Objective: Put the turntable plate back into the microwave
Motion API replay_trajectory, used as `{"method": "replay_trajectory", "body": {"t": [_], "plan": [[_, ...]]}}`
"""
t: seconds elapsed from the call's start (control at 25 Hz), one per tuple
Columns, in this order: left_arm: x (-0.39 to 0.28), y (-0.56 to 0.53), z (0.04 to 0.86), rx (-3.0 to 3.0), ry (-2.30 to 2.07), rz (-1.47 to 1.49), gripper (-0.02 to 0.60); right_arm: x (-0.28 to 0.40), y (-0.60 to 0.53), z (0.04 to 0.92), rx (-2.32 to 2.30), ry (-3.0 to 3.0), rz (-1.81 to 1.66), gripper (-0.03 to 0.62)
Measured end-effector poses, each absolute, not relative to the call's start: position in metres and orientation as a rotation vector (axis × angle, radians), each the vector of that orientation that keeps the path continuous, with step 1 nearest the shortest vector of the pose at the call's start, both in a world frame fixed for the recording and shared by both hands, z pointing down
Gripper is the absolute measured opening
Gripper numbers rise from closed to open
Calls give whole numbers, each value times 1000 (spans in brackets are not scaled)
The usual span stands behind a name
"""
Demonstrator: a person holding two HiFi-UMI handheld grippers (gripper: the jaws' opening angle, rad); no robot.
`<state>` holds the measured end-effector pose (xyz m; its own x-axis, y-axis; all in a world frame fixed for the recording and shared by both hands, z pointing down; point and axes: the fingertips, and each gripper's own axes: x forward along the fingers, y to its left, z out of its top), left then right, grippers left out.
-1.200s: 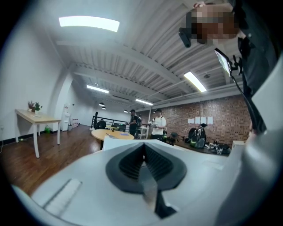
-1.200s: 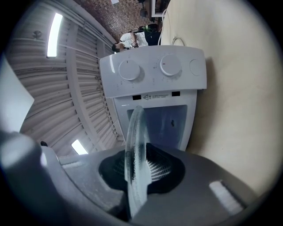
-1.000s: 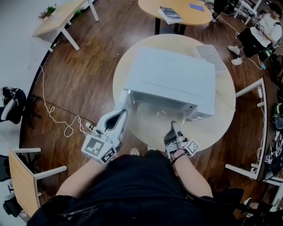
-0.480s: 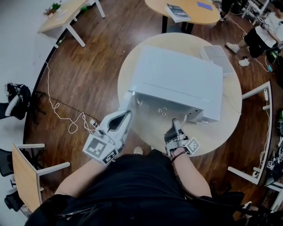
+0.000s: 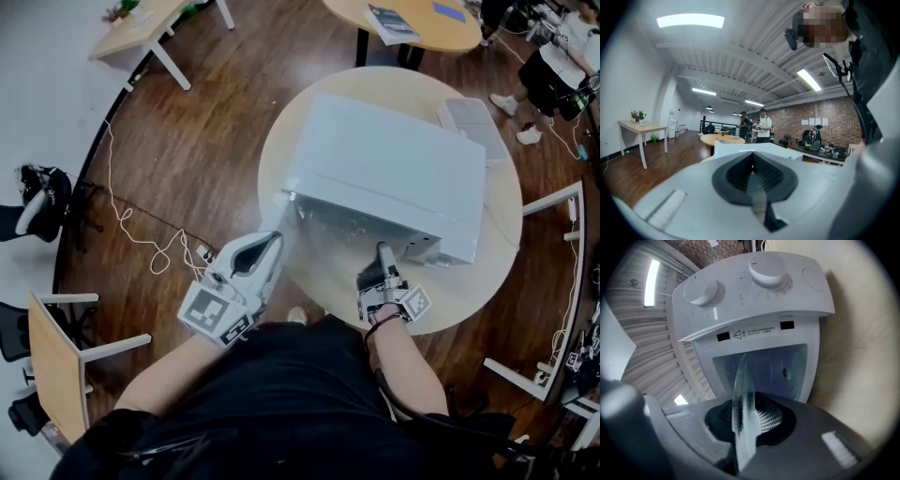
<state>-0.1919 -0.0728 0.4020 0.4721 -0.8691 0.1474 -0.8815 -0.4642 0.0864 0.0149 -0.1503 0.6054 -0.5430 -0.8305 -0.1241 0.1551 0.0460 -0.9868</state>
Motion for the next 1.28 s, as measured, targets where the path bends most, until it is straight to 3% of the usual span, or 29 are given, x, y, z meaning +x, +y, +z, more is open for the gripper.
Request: {"method": "replay_trajectory", "body": {"t": [1.28], "plan": [[-214, -68, 398, 2545, -1620, 151, 6, -8, -207, 608, -701, 1539, -1603, 37]]}}
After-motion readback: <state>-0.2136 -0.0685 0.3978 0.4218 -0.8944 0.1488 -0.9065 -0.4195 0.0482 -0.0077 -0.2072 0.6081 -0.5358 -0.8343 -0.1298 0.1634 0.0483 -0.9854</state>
